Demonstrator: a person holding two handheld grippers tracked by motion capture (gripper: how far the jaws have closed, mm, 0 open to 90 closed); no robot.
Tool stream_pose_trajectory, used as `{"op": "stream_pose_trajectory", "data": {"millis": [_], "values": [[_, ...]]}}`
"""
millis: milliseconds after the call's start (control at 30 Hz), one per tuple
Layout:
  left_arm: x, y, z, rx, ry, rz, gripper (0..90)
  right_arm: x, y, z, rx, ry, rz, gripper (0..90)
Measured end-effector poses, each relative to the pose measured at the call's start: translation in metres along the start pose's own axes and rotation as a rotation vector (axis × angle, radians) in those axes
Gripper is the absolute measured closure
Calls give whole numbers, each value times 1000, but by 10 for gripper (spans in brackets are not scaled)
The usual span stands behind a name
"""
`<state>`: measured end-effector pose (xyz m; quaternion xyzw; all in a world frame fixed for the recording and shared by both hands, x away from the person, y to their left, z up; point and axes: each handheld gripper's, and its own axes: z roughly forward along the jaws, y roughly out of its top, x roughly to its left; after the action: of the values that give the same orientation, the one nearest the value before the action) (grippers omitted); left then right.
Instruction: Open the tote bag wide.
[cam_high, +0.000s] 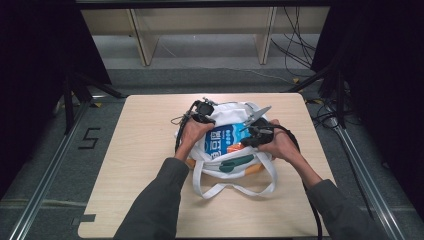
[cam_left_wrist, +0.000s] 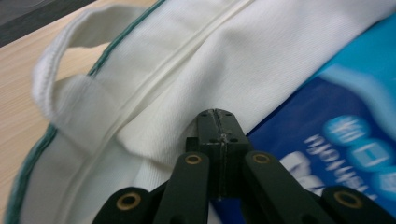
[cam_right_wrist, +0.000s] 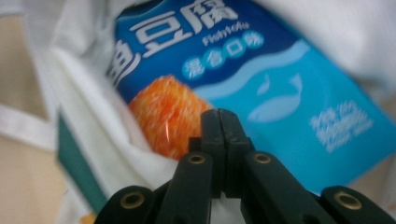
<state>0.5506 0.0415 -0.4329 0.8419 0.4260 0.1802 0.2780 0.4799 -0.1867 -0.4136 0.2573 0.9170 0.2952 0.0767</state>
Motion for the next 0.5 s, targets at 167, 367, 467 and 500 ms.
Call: {"op": "stream_pose_trajectory", "data": {"millis": [167,367,467,500], "values": [[19,-16,10,8,-3,-61,895,14,-33,-8,77,51,-8,900],[12,-15,-4,-17,-15,-40,893,20,-40,-6,40,27,-12,900],[4,-19,-26,-64,-59,8,888,7,-10,-31,-85,-38,7,900],[1,-23,-31,-62,-84,27,888,7,-10,-31,-85,-38,7,900]]}}
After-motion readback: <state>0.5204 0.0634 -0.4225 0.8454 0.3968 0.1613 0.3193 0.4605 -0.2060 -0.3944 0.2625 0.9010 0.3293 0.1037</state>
